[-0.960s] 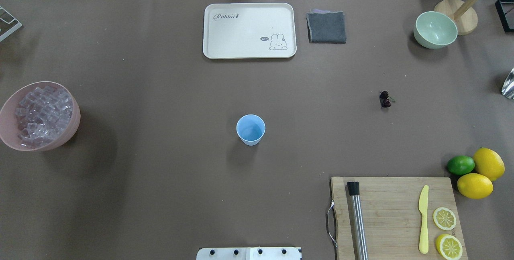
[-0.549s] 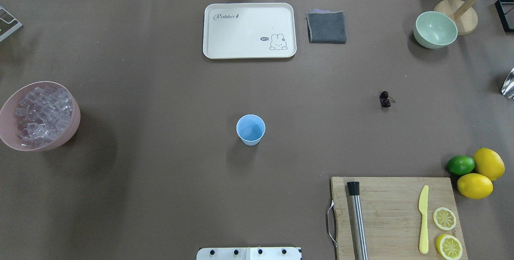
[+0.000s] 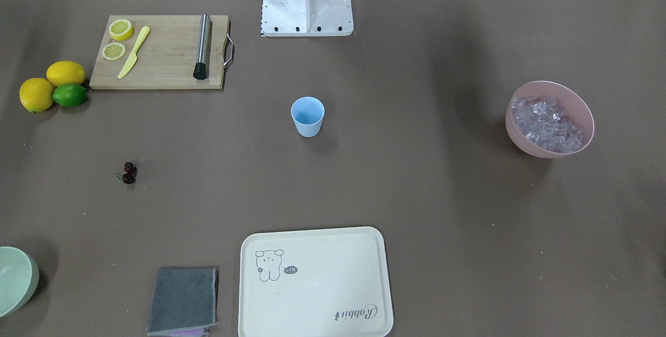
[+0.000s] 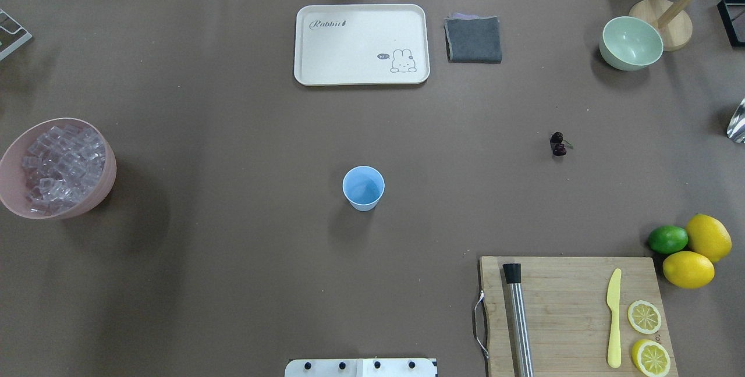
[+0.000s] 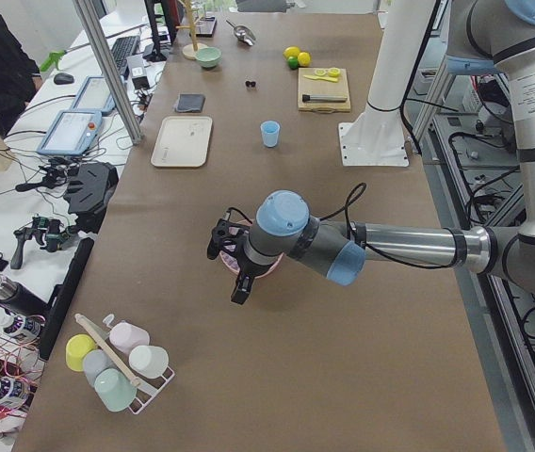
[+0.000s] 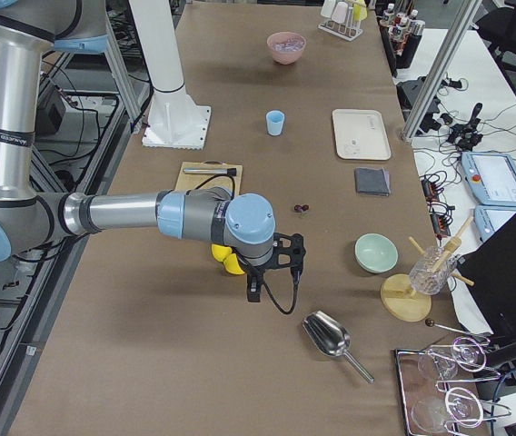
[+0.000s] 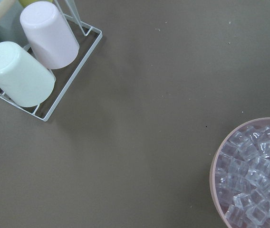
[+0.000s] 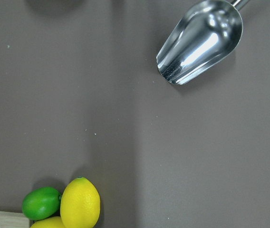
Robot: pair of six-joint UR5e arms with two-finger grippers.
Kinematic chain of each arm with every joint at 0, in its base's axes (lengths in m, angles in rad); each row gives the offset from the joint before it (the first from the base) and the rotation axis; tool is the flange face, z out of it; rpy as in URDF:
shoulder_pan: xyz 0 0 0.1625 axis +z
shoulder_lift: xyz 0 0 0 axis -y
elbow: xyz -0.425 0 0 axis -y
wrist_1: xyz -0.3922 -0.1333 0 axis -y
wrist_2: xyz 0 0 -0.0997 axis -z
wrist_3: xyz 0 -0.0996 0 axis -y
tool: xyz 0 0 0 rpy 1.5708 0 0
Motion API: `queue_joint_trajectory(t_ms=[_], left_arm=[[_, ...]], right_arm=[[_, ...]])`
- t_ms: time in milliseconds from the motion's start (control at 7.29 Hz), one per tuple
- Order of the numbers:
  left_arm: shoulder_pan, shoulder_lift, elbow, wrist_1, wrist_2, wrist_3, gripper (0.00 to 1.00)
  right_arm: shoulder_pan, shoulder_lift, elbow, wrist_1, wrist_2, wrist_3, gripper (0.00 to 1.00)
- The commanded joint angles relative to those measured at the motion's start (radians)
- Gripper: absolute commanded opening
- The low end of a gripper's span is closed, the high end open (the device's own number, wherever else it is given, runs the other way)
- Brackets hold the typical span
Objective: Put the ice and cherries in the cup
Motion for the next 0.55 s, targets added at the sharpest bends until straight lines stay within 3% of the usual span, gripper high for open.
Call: queue_joint_trajectory(t_ms=[0, 411], left_arm=[[0.033, 0.019, -0.002, -0.172, 0.005, 0.042, 0.98], [0.145, -0.01, 0.004, -0.212, 0.012, 0.035, 0.98]], right_arm=[[0.001, -0.005, 0.0, -0.002, 0.0, -0.001, 1.0], [0.002, -0.009, -0.001, 0.0, 0.0, -0.001, 1.0]])
